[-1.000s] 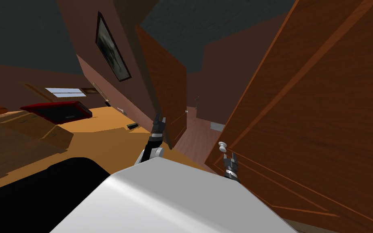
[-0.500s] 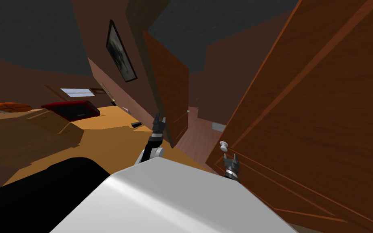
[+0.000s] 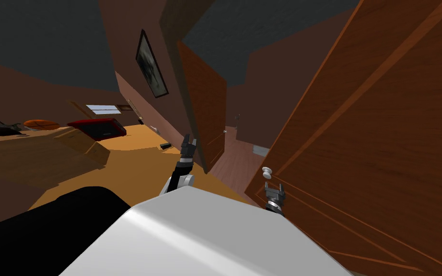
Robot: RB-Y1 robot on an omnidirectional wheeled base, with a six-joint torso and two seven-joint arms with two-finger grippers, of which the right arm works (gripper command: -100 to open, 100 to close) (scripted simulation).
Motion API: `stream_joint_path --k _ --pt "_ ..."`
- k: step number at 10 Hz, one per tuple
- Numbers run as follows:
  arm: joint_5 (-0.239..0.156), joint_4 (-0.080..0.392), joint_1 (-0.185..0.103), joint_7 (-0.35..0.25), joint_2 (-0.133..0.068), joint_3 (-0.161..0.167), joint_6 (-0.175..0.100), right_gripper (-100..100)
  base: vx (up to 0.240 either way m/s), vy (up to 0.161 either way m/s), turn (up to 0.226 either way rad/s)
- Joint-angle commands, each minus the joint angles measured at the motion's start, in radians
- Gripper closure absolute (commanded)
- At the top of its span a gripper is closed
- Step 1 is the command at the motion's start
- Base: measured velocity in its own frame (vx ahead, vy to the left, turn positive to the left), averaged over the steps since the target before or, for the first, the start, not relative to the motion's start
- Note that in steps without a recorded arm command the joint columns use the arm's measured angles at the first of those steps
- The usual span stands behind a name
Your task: Push the door open
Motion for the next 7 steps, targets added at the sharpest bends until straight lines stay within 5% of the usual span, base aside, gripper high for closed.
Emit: stream_joint_path --k 1,7 --pt "-0.026 -0.002 0.000 -0.050 0.001 0.004 0.003 -100 -0.039 0.009 0.068" --pt "-0.109 0.001 -0.004 -0.200 0.006 0.018 0.007 -100 -0.046 0.011 0.073"
